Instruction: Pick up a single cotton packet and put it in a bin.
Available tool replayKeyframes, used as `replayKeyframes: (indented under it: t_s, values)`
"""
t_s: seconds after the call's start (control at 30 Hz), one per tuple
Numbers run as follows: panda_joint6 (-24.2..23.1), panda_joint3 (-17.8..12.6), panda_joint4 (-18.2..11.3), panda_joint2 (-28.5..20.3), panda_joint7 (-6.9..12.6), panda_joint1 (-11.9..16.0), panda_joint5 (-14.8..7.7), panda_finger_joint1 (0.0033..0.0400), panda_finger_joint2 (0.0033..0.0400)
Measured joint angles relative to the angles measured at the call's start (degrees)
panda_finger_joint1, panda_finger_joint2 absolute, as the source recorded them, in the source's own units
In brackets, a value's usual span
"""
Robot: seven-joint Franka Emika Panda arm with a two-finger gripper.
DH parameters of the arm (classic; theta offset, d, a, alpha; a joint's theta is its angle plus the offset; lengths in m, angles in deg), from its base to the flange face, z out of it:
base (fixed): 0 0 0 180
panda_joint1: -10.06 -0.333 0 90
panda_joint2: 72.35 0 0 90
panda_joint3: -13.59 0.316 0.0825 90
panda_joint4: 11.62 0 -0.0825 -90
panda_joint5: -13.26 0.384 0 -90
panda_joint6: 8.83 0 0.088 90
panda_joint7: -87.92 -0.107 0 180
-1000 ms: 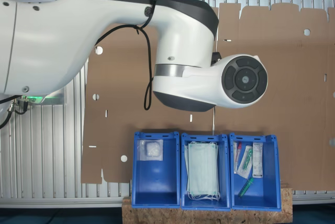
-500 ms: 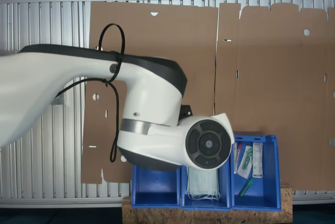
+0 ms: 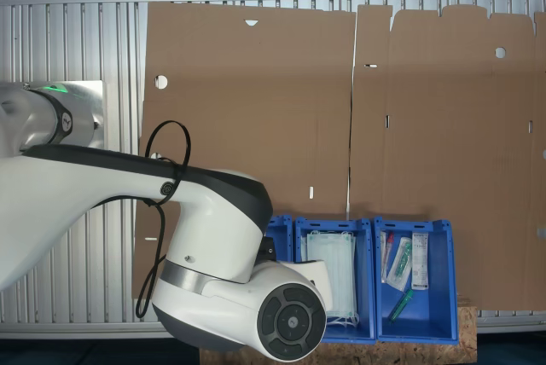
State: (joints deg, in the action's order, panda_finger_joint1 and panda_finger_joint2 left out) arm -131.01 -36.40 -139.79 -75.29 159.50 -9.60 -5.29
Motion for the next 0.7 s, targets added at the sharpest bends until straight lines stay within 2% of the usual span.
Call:
replayKeyframes:
  t_s: [0.23,0.7]
  values:
    - [-1.63,-1.74,-0.12,1.99,0.00,0.25,-1.17,0.0063,0.0063]
    - [-3.78,-1.89,-0.12,3.79,0.22,0.22,-1.64,0.0063,0.0063]
